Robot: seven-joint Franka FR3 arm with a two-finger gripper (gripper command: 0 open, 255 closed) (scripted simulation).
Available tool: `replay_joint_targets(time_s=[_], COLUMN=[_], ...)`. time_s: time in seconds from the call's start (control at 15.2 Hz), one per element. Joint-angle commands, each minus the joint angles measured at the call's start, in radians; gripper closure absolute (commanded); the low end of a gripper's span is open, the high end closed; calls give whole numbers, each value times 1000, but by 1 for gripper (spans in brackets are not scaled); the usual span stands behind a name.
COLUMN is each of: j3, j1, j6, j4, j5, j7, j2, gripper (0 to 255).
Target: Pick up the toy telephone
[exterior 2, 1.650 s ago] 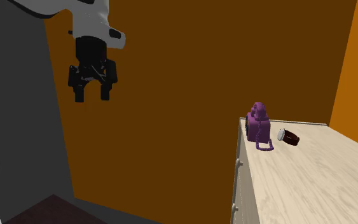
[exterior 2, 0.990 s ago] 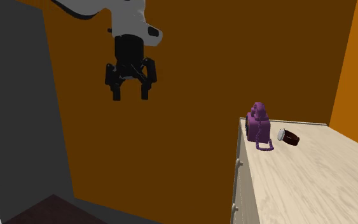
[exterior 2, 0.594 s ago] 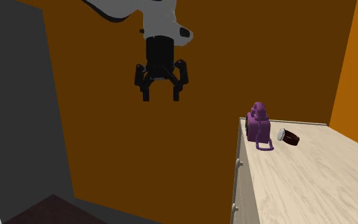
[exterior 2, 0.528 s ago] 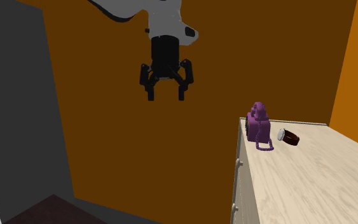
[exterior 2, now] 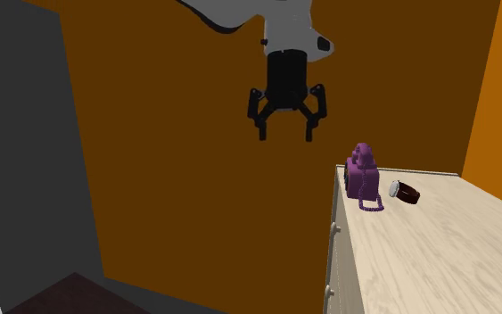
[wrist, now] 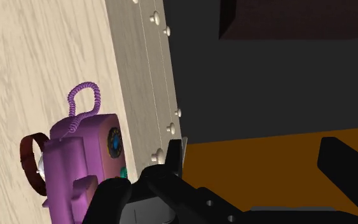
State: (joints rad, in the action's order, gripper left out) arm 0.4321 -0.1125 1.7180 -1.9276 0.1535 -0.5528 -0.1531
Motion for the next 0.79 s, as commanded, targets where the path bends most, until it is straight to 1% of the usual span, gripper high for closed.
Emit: replay_joint_targets(time_s=[0.0, 0.2, 0.33, 0.46, 0.66, 0.73], j3=[33, 73, 93, 106, 111, 109], j1=[-14, -43, -72, -111, -183, -182], j6=[11, 8, -4, -24, -71, -56], j4=[64, 185, 277, 378, 546, 530], j5=[-35, -107, -162, -220, -306, -305], j7=[-54, -136, -190, -241, -303, -303], j2=[69, 188, 272, 361, 496, 494], gripper=[0, 0, 0, 0, 0, 0])
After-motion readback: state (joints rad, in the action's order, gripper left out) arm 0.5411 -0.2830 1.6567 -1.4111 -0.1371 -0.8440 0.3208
